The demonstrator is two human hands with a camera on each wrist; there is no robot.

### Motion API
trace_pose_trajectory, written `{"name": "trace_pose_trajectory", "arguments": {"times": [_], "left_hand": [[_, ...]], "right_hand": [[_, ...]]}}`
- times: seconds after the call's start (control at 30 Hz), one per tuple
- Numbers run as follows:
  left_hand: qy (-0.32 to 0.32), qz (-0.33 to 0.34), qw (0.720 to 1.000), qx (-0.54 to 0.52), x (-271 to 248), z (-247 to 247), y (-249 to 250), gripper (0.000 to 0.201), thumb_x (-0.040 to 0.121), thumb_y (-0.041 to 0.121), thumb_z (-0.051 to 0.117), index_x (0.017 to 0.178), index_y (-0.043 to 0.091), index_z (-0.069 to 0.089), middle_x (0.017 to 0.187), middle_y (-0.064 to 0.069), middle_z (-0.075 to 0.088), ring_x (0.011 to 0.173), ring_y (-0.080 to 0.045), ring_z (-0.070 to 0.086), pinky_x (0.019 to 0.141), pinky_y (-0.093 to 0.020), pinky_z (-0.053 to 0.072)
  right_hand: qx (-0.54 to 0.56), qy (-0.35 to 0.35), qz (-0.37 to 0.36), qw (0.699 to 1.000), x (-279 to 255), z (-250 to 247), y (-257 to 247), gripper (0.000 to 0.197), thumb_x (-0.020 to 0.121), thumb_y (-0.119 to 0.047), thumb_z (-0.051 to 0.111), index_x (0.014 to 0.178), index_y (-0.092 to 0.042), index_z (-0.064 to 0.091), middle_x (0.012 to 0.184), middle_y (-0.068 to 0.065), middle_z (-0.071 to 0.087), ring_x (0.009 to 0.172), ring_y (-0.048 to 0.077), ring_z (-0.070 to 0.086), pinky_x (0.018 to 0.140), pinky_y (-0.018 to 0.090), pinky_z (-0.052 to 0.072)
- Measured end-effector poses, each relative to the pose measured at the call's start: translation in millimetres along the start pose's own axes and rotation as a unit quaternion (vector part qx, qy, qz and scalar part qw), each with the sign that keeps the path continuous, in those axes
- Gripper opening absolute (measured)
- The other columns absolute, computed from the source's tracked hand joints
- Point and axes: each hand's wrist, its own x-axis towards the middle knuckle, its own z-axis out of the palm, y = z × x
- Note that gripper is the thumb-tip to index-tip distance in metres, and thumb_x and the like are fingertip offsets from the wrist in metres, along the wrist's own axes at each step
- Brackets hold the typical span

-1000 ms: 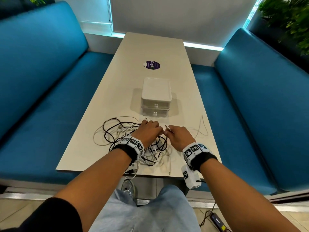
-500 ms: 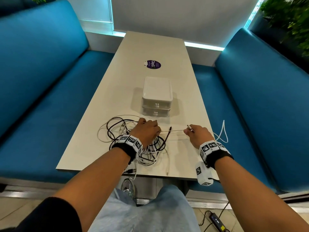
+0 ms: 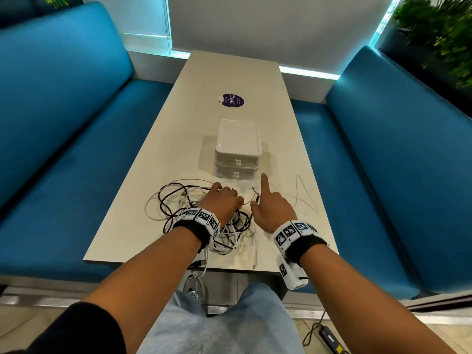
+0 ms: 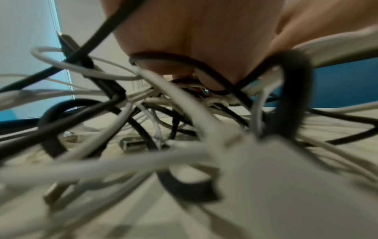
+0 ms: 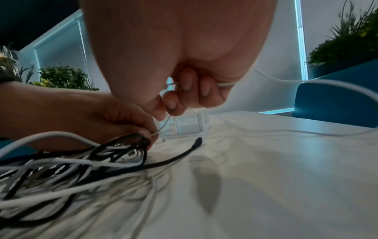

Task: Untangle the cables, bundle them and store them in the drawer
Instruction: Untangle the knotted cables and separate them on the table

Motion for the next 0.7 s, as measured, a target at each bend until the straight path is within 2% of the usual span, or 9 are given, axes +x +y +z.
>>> {"name": "trace_pose_trajectory", "arguments": {"times": [0.07,0.1,0.17,0.23,0.33,0.43,0.5,0.6,0.7], "left_hand": [[-0.006,0.002,1.0,0.002,-1,0,1,0.023,0.092,0.017,0.052,0.113,0.024,0.059,0.111,0.0,0.06,0.111,-0.024,0.052,0.102,-0.043,0.027],[-0.008,0.004,1.0,0.003,-1,-1,2,0.024,0.091,0.018,0.053,0.114,0.024,0.058,0.112,0.0,0.059,0.112,-0.025,0.051,0.102,-0.043,0.028],[-0.006,0.009,1.0,0.008,-1,-1,3,0.026,0.09,0.017,0.052,0.115,0.023,0.057,0.114,-0.001,0.058,0.112,-0.025,0.051,0.102,-0.043,0.028],[0.009,0.018,1.0,0.007,-1,-1,4,0.028,0.092,0.014,0.048,0.117,0.023,0.056,0.114,-0.001,0.057,0.113,-0.026,0.05,0.103,-0.043,0.029],[0.032,0.027,0.999,-0.006,-1,2,5,0.023,0.097,0.016,0.043,0.115,0.022,0.055,0.114,0.0,0.059,0.114,-0.025,0.051,0.103,-0.043,0.028],[0.055,0.023,0.998,-0.034,-1,4,1,0.024,0.103,0.032,0.038,0.111,0.023,0.059,0.111,0.004,0.064,0.111,-0.022,0.052,0.102,-0.042,0.027],[0.058,0.025,0.997,-0.054,0,4,-2,0.026,0.102,0.037,0.039,0.109,0.026,0.061,0.109,0.006,0.065,0.11,-0.02,0.052,0.103,-0.041,0.027],[0.082,0.03,0.993,-0.075,0,4,-3,0.02,0.098,0.036,0.046,0.106,0.027,0.062,0.109,0.009,0.064,0.112,-0.018,0.051,0.103,-0.041,0.026],[0.08,0.017,0.99,-0.11,0,5,-3,0.021,0.096,0.032,0.05,0.115,0.028,0.06,0.118,0.01,0.062,0.121,-0.015,0.047,0.107,-0.042,0.024]], "right_hand": [[0.023,0.012,-0.014,1.0,1,1,2,0.079,0.095,-0.038,0.043,0.154,-0.024,-0.006,0.082,0.009,0.063,0.072,0.028,0.061,0.062,0.036,0.05],[0.032,0.006,-0.02,0.999,3,2,4,0.074,0.094,-0.039,0.043,0.154,-0.027,0.001,0.083,0.008,0.064,0.073,0.028,0.062,0.064,0.038,0.052],[0.037,-0.018,-0.031,0.999,6,6,6,0.055,0.094,-0.04,0.043,0.146,-0.027,0.029,0.093,0.01,0.067,0.085,0.031,0.064,0.073,0.04,0.053],[0.027,-0.041,-0.04,0.998,8,11,6,0.031,0.097,-0.037,0.042,0.121,-0.02,0.052,0.099,0.012,0.067,0.093,0.033,0.062,0.074,0.039,0.051],[0.049,-0.046,-0.039,0.997,8,14,5,0.026,0.101,-0.035,0.041,0.098,-0.015,0.057,0.093,0.013,0.066,0.088,0.034,0.061,0.07,0.039,0.049],[0.044,-0.036,-0.027,0.998,8,9,9,0.025,0.099,-0.042,0.043,0.085,-0.025,0.054,0.087,0.007,0.066,0.084,0.03,0.061,0.068,0.038,0.05],[0.031,-0.031,-0.009,0.999,9,3,12,0.026,0.098,-0.046,0.045,0.086,-0.026,0.057,0.09,0.005,0.066,0.085,0.029,0.061,0.07,0.037,0.051],[0.055,-0.026,0.03,0.998,13,-7,21,0.028,0.096,-0.046,0.049,0.096,-0.026,0.068,0.093,0.005,0.067,0.087,0.029,0.062,0.074,0.036,0.052],[0.089,-0.038,0.058,0.994,16,-13,32,0.026,0.094,-0.046,0.051,0.09,-0.028,0.07,0.089,0.004,0.068,0.084,0.027,0.062,0.072,0.035,0.051]]}}
